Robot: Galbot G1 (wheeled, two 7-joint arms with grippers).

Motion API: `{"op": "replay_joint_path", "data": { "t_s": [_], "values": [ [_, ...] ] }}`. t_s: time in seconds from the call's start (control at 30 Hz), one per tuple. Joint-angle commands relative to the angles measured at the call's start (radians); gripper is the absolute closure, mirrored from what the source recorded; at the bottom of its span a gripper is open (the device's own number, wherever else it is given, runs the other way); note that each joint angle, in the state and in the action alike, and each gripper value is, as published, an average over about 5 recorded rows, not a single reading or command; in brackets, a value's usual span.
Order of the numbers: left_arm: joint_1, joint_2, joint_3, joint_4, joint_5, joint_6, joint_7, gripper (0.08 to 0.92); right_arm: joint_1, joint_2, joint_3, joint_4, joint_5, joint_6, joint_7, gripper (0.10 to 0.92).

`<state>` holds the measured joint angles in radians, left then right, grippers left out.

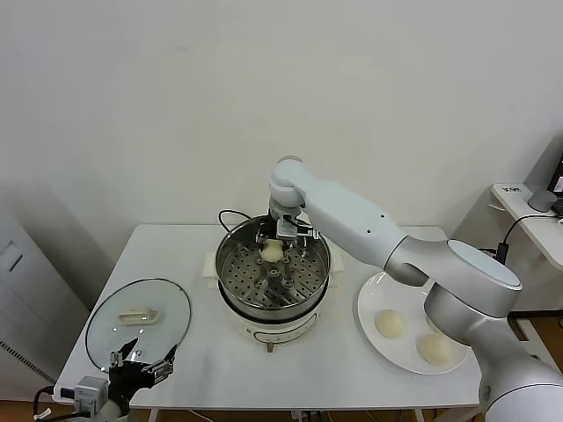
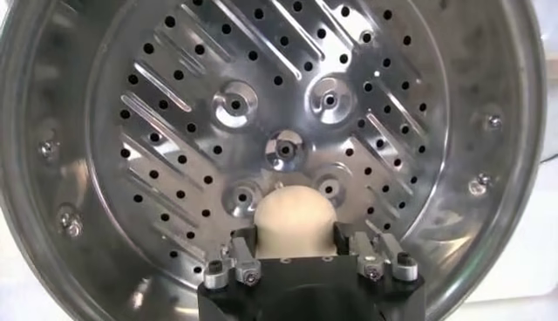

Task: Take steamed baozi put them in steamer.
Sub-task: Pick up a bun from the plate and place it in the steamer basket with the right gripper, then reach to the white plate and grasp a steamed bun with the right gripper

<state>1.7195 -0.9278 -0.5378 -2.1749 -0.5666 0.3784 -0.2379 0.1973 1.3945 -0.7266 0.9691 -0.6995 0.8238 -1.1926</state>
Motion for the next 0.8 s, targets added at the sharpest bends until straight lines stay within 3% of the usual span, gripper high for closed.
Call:
{"op": "replay_joint_path", "data": {
  "t_s": [0.03,0.2,0.37,0.8],
  "values": [
    [0.001,0.000,-0.001,0.001,0.000,0.001,0.001,0.177,0.034,-0.015,-0.018,0.005,0.095,0.049,0.009,0.280],
    [0.001,0.001,-0.004,0.004,0.000,0.000,0.001,0.177,0.211,-0.099,-0.154,0.028,0.378,0.006,-0.018,0.209],
    [0.003,0.003,-0.004,0.008,-0.001,-0.004,0.002,0.177,0.381,-0.231,-0.340,0.047,0.690,-0.227,-0.041,0.203],
    [-0.007,0.008,-0.002,0.013,-0.010,-0.006,0.002,0.177,0.616,-0.581,-0.739,0.163,1.093,-0.653,-0.042,0.203]
  ]
}}
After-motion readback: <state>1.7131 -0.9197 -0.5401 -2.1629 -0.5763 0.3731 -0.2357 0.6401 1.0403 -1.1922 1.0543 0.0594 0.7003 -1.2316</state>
